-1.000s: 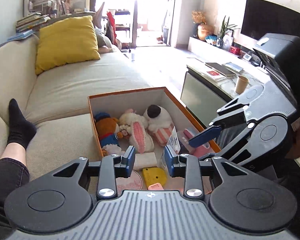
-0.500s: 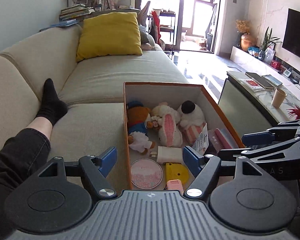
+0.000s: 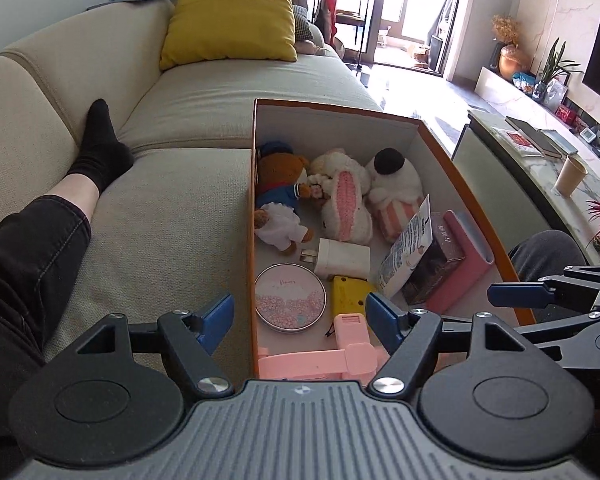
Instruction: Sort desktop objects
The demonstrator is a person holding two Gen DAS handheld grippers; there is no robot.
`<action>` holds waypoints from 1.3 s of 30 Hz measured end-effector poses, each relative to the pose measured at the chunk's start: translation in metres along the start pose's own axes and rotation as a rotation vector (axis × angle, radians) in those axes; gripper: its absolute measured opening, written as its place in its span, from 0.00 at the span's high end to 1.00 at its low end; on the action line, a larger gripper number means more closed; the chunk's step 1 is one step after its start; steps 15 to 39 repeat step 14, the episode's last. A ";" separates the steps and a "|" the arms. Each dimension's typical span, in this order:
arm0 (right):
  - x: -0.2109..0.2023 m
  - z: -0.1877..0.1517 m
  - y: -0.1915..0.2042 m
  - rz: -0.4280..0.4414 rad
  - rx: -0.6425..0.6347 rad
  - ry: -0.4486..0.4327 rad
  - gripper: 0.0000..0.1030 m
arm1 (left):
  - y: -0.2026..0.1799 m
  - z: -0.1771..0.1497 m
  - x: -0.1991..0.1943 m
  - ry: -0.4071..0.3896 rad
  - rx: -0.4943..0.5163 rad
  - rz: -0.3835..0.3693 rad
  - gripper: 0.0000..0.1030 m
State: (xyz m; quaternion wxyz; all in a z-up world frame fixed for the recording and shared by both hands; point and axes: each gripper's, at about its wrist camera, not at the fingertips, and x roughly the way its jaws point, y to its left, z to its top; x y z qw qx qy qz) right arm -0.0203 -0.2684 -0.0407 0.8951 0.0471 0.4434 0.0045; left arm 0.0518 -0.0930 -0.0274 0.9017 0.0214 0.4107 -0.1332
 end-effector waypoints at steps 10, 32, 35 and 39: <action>-0.001 -0.004 0.006 0.014 -0.009 0.009 0.37 | 0.001 -0.001 -0.008 -0.007 0.005 -0.008 0.17; -0.002 -0.005 0.007 0.015 -0.012 0.009 0.37 | 0.001 -0.001 -0.012 -0.024 0.008 -0.008 0.16; -0.002 -0.005 0.007 0.015 -0.012 0.009 0.37 | 0.001 -0.001 -0.012 -0.024 0.008 -0.008 0.16; -0.002 -0.005 0.007 0.015 -0.012 0.009 0.37 | 0.001 -0.001 -0.012 -0.024 0.008 -0.008 0.16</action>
